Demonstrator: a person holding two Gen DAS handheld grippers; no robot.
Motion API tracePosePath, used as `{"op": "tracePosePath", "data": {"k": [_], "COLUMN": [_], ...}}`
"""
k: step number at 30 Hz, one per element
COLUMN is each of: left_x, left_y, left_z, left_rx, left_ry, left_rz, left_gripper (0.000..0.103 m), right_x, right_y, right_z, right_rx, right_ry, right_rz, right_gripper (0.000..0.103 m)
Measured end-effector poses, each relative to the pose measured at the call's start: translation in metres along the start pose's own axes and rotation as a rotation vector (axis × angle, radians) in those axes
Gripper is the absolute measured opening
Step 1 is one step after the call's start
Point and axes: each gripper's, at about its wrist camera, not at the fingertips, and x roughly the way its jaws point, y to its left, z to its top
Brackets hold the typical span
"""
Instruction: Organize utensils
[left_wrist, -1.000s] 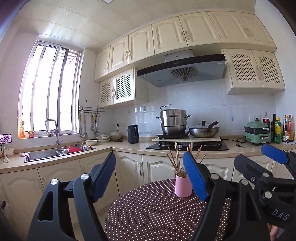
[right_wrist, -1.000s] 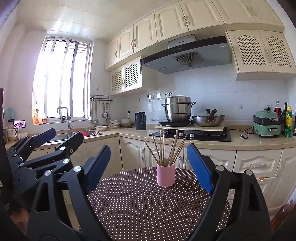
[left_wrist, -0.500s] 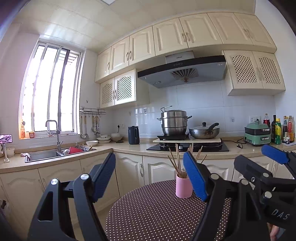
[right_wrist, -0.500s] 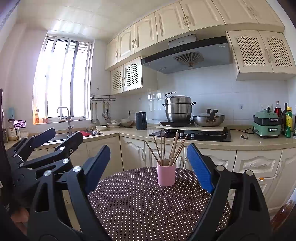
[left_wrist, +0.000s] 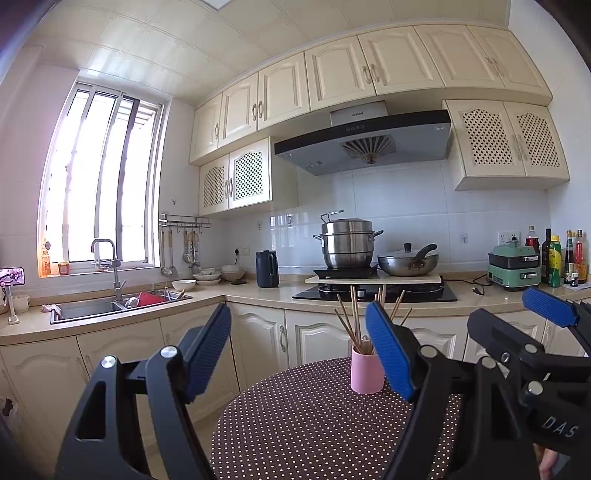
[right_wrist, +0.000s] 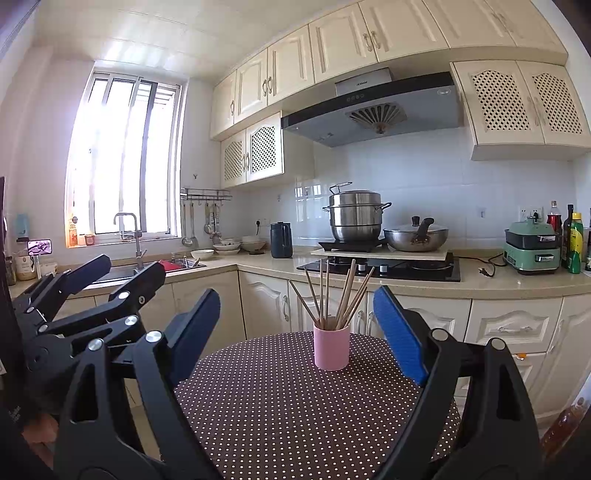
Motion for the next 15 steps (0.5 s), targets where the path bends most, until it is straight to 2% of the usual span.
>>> {"op": "tracePosePath", "data": {"k": [15], "left_x": [0.0008], "left_y": [-0.0005], "left_z": [0.0002], "left_rx": [0.002], "left_ry": [0.006], "left_rz": [0.006], "left_gripper": [0.074], "right_x": [0.0003], "right_y": [-0.0006], "right_z": [-0.0026], "right_rx": [0.002], "right_ry": [0.006], "right_rz": [0.000], "right_gripper": [0.084]}}
